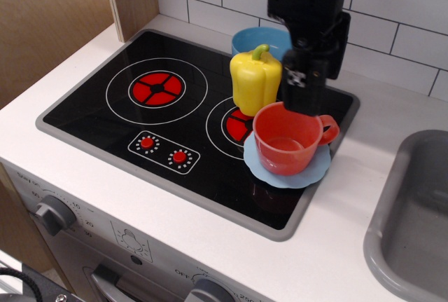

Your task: Take cup off plate

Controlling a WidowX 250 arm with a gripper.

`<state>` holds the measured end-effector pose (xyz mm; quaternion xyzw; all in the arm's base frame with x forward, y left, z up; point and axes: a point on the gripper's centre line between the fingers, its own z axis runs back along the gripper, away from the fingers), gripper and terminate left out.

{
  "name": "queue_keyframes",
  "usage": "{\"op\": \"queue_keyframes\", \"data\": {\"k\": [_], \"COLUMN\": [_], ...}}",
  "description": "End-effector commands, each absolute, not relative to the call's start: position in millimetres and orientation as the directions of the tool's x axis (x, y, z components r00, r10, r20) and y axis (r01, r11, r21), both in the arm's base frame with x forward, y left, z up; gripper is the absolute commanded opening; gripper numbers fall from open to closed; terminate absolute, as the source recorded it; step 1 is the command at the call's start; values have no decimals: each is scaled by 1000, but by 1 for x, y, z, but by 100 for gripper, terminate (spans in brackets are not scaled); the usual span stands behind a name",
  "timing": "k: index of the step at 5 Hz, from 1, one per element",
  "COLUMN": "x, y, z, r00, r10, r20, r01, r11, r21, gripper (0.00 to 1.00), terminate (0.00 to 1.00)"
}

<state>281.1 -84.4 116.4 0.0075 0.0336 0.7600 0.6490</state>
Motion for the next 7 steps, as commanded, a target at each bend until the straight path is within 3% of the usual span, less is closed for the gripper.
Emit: {"op": "queue_keyframes", "data": {"k": [1, 2, 4, 5, 7], "x": [296, 298, 299, 307, 315], "y": [-93, -102, -105, -101, -91], "z": [119, 109, 84, 76, 86], "r00": [-373, -408, -434, -451, -458], "r10": [927, 913, 901, 891, 889], "r20": [-45, -12, 22, 42, 4], "r01": [-928, -910, -896, -891, -887], "r11": [-373, -407, -429, -447, -457], "r21": [6, -71, -112, -87, -69], "gripper": [100, 100, 100, 100, 100], "terminate": [0, 0, 0, 0, 0]}}
